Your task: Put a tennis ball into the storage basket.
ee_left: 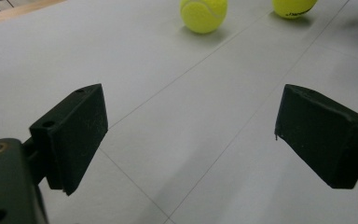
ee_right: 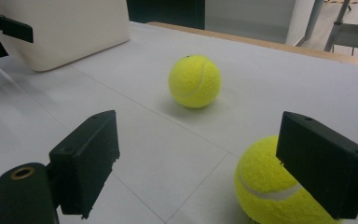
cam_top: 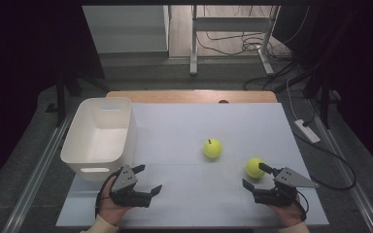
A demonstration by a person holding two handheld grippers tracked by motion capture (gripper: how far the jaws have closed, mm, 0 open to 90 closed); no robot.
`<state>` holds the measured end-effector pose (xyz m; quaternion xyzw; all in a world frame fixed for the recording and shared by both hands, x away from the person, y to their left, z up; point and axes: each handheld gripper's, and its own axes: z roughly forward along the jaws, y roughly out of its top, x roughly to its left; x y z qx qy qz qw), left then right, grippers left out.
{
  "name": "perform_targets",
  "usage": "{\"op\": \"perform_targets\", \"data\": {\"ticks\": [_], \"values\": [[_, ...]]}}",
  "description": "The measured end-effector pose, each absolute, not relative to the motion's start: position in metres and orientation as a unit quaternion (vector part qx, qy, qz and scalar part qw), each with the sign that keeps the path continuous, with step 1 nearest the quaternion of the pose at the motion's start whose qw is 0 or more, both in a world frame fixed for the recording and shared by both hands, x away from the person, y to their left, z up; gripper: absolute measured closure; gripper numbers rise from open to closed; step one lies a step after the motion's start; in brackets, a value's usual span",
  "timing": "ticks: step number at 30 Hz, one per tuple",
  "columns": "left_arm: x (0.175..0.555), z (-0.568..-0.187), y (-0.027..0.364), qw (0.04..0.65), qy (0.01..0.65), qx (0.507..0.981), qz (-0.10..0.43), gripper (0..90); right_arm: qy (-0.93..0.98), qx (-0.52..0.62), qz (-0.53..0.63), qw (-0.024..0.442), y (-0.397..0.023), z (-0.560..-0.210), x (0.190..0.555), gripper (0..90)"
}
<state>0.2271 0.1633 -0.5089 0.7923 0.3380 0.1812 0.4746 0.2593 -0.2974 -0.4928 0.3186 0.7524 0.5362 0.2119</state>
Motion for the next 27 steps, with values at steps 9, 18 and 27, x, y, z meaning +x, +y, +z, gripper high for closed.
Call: {"op": "perform_targets", "data": {"ticks": [9,18,27], "values": [[0.232,-0.505,0.155,0.472,0.343,0.792,0.179,9.8,0.752,0.318,0.536,0.213,-0.297,-0.493,0.259,13.0],[0.237,-0.502,0.150,0.473,0.347,0.791,0.174,9.8,0.753,0.318,0.535,0.213,-0.297,-0.493,0.259,13.0],[0.241,-0.498,0.141,0.471,0.342,0.795,0.169,9.8,0.752,0.318,0.536,0.212,-0.297,-0.493,0.259,13.1]]}}
